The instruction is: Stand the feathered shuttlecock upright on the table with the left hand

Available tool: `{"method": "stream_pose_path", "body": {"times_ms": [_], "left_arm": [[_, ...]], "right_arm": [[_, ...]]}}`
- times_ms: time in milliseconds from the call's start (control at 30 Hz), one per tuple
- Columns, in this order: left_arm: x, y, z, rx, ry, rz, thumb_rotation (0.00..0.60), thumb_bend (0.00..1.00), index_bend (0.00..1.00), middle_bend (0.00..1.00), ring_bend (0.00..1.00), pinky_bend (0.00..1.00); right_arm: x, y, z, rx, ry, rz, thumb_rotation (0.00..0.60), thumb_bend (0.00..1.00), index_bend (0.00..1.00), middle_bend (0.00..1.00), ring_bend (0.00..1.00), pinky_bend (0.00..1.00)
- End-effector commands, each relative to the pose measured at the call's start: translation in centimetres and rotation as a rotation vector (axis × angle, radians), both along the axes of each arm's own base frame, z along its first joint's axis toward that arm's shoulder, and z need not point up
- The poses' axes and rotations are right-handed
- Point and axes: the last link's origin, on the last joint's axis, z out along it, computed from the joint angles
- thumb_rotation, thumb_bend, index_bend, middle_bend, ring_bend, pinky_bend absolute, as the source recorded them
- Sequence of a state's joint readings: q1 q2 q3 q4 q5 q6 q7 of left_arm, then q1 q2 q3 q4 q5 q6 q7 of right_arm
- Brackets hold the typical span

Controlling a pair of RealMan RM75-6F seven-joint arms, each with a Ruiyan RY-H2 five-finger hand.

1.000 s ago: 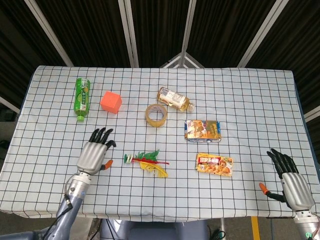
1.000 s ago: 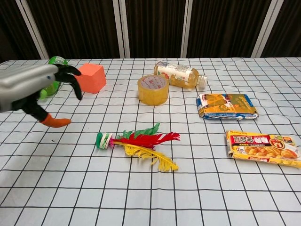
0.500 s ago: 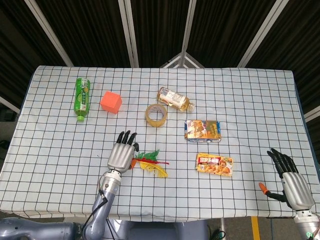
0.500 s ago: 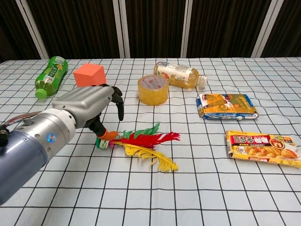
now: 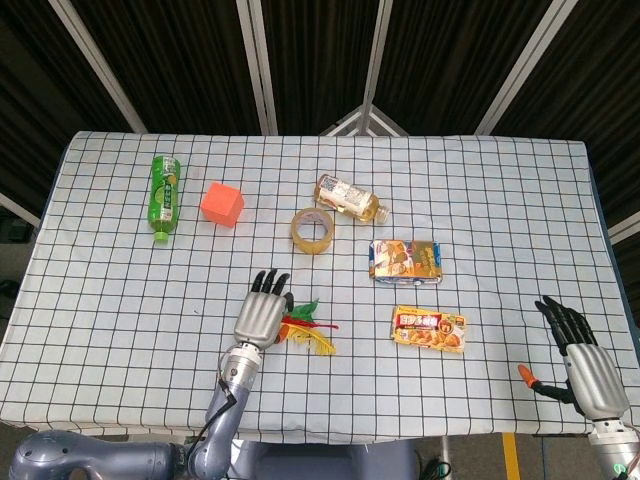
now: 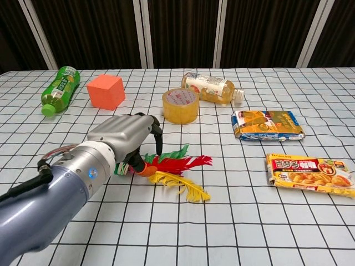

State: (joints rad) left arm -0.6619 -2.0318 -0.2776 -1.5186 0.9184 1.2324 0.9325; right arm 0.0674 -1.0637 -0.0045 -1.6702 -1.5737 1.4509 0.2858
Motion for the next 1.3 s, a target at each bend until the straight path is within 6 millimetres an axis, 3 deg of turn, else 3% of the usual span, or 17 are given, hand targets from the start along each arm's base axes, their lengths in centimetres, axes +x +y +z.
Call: {"method": "stream_pose_path", "body": {"times_ms": [33,467,1000,1300], "left_arm": [[0.1,-0.1,-0.1,0.0,-0.004,-0.001,0.6,0.46,0.5,0.11,0.0,0.0],[-0.3,0.1,0.3,0.016,0.005,0.002,0.6,0.5,0.53,0.11,0.0,0.0],[-0.4,-0.2,0.4,0.006,0.001,0.003,0.6,0.67,0.6,0.13,0.0,0.0],[0.2,0.0,2.1,0.044,-0.083,-0.009,0.6,0.67,0.6,0.13,0.0,0.0]], "right_arm": [[0.0,0.0,0.0,0.001,0.0,0.0,0.6,0.34,0.0,0.0,0.0,0.0],[0.0,0.0,0.0,-0.003,0.002,-0.001,0.6,0.34,0.0,0.0,0.0,0.0],[0.0,0.0,0.1,-0.004,0.004,-0.002,0.6,0.34,0.0,0.0,0.0,0.0],[0.0,0.0,0.1,-0.005,0.005,-0.002,0.6,0.34,0.0,0.0,0.0,0.0]]}}
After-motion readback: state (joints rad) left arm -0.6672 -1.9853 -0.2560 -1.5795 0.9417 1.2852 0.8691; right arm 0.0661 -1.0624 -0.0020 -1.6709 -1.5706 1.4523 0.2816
